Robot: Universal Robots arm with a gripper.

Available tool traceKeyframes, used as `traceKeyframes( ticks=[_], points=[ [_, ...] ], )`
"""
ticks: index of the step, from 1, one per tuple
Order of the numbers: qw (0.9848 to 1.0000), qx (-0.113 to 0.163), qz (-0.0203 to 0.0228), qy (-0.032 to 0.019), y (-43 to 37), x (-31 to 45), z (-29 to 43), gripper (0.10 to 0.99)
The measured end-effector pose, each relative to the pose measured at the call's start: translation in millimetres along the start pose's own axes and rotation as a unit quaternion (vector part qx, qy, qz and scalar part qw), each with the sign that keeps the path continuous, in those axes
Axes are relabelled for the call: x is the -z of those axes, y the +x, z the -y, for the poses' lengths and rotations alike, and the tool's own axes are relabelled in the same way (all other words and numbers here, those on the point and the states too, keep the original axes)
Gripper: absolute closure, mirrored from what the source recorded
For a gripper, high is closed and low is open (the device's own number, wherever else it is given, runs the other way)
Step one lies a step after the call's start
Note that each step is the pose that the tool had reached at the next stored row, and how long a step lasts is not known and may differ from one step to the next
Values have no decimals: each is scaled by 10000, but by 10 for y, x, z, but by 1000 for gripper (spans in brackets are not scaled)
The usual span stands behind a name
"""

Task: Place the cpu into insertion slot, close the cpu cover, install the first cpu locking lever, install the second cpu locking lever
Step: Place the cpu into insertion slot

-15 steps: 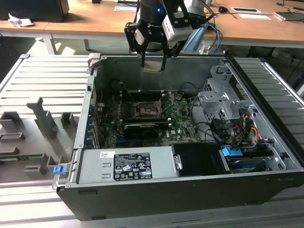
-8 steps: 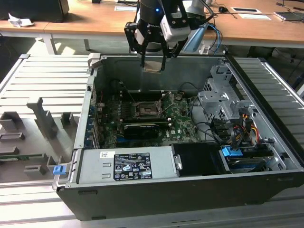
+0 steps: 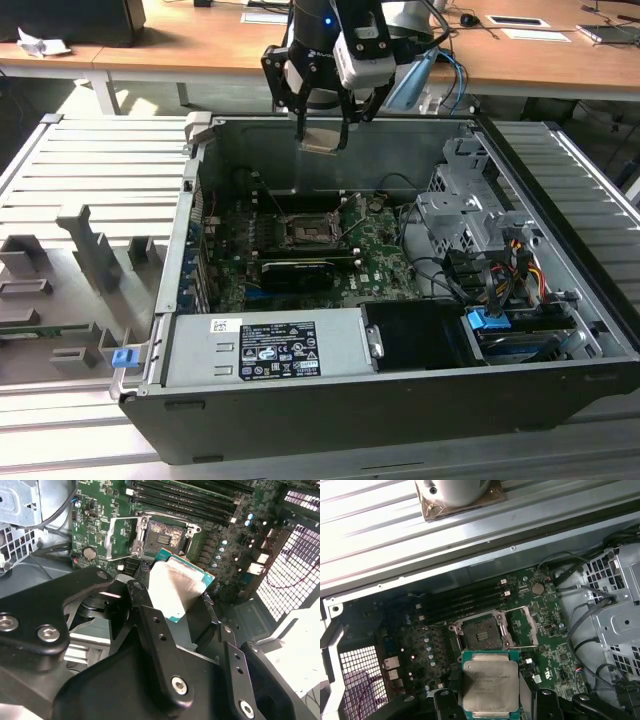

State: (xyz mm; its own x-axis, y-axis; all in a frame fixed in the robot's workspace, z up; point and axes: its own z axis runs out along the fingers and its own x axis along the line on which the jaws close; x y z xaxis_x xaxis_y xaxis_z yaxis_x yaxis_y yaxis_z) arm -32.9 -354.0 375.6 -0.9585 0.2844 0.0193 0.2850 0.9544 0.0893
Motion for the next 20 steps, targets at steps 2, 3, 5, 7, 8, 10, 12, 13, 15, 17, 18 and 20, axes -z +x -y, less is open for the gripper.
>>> traceKeyframes(
  ticks=[2, 3, 5, 7, 8, 10, 12, 13, 15, 17, 18, 20],
  points=[
    [10000, -57, 5, -1, 3, 0, 1, 549],
    [10000, -85, 8, -2, 3, -1, 1, 549],
    [9999, -162, 15, -3, 5, -1, 2, 549],
    [9998, -218, 19, -4, 6, -1, 2, 549],
    [9997, -247, 22, -5, 7, -2, 2, 549],
    [9996, -292, 26, -6, 8, -2, 3, 549],
    [9994, -334, 30, -6, 9, -2, 3, 549],
    [9993, -382, 34, -7, 9, -2, 3, 549],
    [9990, -443, 40, -8, 10, -2, 3, 549],
    [9988, -497, 45, -9, 11, -3, 4, 549],
    [9985, -541, 48, -10, 12, -3, 4, 549],
    [9980, -625, 56, -12, 12, -6, 4, 549]
  ],
)
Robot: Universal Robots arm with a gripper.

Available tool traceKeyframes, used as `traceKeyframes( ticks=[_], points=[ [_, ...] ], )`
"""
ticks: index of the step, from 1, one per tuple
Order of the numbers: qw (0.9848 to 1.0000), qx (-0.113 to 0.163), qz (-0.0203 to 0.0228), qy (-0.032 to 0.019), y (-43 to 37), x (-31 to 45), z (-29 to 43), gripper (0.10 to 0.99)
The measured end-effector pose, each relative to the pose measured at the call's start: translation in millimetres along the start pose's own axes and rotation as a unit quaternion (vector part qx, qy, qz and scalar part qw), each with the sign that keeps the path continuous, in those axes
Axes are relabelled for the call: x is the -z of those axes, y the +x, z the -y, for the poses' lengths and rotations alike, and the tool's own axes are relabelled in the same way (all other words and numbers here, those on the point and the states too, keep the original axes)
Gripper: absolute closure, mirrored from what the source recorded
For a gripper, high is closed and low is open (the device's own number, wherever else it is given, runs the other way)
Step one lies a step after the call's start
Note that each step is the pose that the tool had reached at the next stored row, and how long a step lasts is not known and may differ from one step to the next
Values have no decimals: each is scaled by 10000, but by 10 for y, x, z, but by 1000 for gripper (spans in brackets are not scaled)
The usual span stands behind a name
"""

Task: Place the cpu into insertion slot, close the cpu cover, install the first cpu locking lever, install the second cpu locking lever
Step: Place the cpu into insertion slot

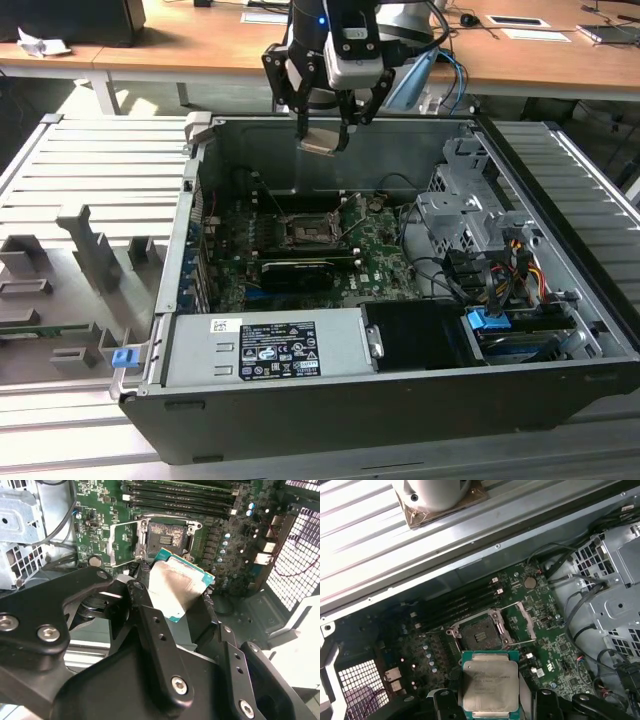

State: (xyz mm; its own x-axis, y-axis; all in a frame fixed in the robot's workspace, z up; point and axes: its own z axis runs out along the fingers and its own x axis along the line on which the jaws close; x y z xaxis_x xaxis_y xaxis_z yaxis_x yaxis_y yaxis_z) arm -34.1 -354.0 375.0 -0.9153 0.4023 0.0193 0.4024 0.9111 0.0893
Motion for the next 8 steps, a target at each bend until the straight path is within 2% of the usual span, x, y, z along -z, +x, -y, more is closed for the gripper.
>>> traceKeyframes(
  ticks=[6, 8],
  points=[
    [9995, -300, 26, -5, -1, -25, 2, 549],
    [9995, -315, 5, 6, 0, -47, 4, 549]
  ],
)
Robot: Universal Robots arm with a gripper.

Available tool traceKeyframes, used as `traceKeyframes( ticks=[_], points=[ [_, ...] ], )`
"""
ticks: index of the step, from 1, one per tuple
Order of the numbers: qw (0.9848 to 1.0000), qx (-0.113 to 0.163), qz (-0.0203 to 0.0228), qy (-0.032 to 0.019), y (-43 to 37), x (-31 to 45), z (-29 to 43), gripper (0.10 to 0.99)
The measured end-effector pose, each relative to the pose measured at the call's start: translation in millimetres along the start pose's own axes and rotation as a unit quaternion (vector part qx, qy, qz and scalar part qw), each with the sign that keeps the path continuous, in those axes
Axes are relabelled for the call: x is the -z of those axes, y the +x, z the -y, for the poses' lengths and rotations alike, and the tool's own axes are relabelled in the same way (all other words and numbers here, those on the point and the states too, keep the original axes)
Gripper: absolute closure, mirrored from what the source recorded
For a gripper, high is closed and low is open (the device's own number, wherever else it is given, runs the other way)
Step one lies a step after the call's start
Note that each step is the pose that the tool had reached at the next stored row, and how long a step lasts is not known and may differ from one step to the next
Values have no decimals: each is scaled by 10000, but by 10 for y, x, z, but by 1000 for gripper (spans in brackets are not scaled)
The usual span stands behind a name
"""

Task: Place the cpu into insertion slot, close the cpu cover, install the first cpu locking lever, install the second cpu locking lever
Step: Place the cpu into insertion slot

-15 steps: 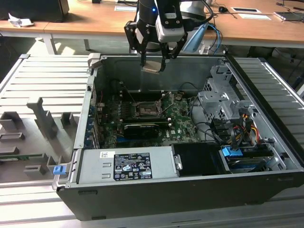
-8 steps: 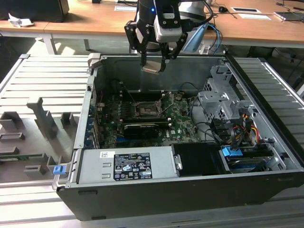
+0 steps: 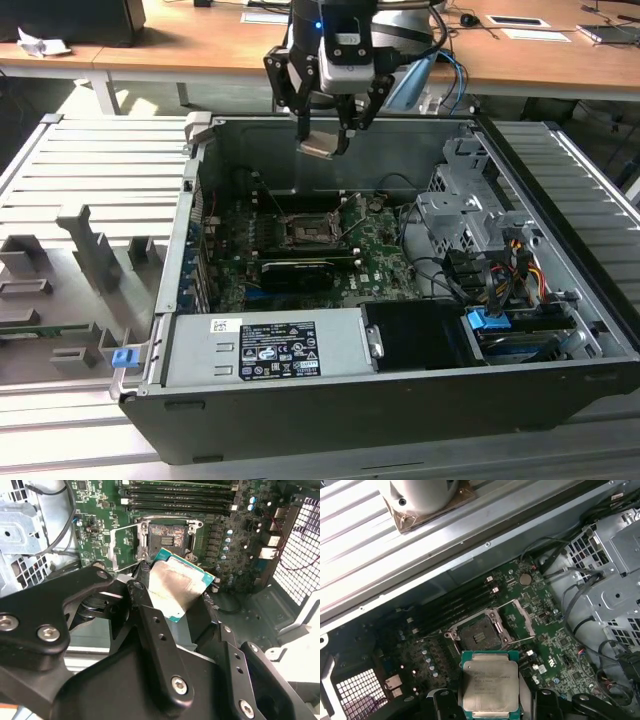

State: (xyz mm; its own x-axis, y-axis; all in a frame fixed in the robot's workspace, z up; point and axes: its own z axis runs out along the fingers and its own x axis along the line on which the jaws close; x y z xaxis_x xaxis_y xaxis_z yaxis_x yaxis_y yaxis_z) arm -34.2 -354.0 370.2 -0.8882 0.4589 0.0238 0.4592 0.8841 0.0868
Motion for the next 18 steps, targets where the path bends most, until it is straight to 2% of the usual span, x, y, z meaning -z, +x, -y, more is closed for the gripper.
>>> traceKeyframes(
  ticks=[9, 13, 18],
  points=[
    [10000, -5, -19, 10, -3, -71, 7, 549],
    [10000, -36, -20, 12, -3, -79, 7, 549],
    [9996, -272, 1, 6, -3, -91, 8, 549]
  ],
)
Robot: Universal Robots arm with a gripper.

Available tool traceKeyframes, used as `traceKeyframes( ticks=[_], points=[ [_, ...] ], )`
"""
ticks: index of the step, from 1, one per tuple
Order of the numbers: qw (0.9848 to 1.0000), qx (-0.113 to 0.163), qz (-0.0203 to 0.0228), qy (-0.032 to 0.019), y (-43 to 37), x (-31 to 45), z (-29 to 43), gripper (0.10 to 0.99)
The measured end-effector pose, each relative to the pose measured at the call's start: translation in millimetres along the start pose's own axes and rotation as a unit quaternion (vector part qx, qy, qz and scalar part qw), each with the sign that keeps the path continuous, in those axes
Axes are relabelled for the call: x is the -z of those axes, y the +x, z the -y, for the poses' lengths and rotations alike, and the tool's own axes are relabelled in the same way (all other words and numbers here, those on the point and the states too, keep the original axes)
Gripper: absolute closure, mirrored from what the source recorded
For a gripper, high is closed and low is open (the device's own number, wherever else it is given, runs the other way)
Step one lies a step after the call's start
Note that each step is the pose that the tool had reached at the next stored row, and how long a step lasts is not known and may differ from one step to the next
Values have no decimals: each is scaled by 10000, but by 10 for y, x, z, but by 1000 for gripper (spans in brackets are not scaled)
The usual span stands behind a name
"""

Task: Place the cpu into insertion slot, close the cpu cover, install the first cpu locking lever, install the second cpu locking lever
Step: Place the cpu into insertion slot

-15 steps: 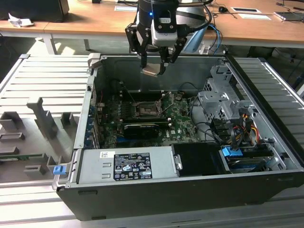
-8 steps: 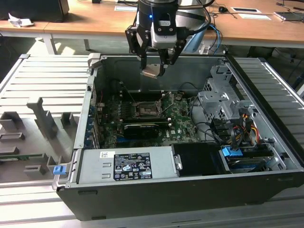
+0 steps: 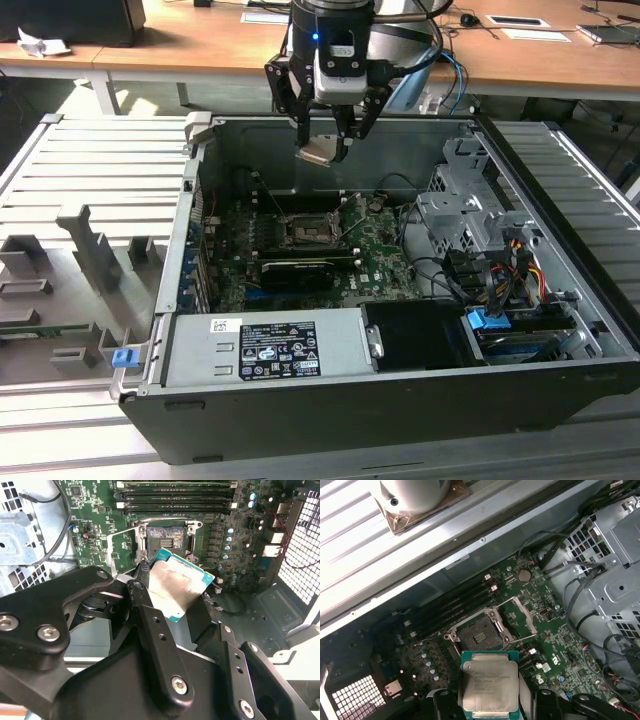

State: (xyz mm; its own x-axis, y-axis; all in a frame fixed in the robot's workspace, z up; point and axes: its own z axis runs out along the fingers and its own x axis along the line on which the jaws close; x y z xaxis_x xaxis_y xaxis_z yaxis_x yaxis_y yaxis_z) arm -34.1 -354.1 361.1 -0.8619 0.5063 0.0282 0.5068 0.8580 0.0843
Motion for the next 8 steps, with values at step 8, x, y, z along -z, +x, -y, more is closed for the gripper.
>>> traceKeyframes(
  ticks=[8],
  points=[
    [9994, -339, 31, -5, 0, -13, 1, 549]
  ],
)
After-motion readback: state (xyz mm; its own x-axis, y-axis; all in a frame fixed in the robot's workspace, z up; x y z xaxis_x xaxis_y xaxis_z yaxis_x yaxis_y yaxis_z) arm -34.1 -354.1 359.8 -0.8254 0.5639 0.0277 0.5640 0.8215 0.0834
